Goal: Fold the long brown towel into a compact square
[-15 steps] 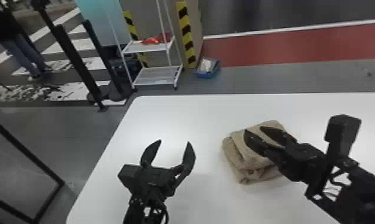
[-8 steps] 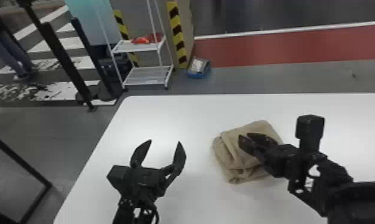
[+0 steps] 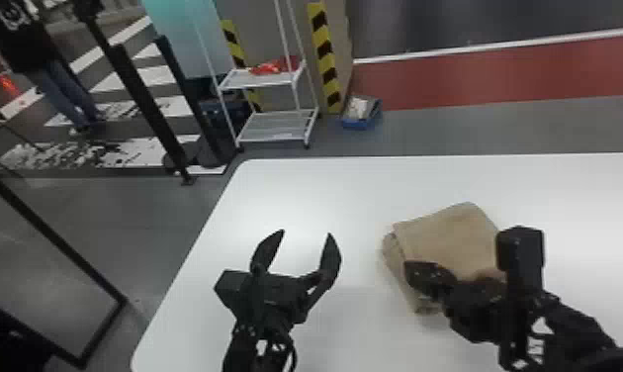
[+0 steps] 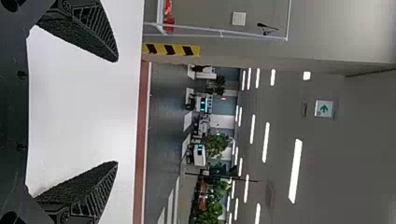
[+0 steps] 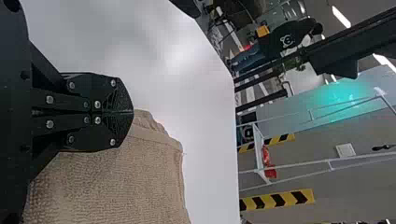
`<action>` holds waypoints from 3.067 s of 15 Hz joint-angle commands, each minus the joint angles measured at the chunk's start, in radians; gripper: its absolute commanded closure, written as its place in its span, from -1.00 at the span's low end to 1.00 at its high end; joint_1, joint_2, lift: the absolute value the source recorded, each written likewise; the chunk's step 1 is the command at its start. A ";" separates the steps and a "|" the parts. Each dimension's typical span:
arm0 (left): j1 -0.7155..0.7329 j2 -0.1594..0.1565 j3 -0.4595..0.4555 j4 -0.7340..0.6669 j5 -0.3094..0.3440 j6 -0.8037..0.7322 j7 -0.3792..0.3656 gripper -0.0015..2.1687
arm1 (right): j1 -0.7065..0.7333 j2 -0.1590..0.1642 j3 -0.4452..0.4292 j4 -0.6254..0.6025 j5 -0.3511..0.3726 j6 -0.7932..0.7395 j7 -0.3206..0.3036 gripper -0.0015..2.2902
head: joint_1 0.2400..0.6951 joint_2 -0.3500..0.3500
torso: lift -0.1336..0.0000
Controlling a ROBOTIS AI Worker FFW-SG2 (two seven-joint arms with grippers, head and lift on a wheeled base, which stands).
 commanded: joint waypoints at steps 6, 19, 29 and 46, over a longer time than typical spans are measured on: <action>-0.012 -0.003 -0.006 0.014 0.000 0.002 -0.006 -0.92 | 0.129 -0.068 -0.128 -0.103 0.008 0.030 0.076 0.71 | 1.00 0.85 | -0.78; -0.002 -0.003 -0.008 0.006 0.000 -0.001 -0.006 -0.92 | 0.117 -0.059 -0.412 -0.163 -0.092 0.009 0.150 0.71 | 1.00 0.39 | -0.78; -0.002 -0.003 -0.008 0.006 0.000 -0.001 -0.006 -0.92 | 0.023 -0.060 -0.441 0.014 -0.020 0.003 0.110 0.71 | 1.00 0.22 | -0.78; -0.004 -0.003 -0.003 0.008 0.005 -0.013 -0.009 -0.92 | -0.055 -0.057 -0.525 -0.006 0.026 0.300 0.062 0.71 | 1.00 -0.01 | -0.78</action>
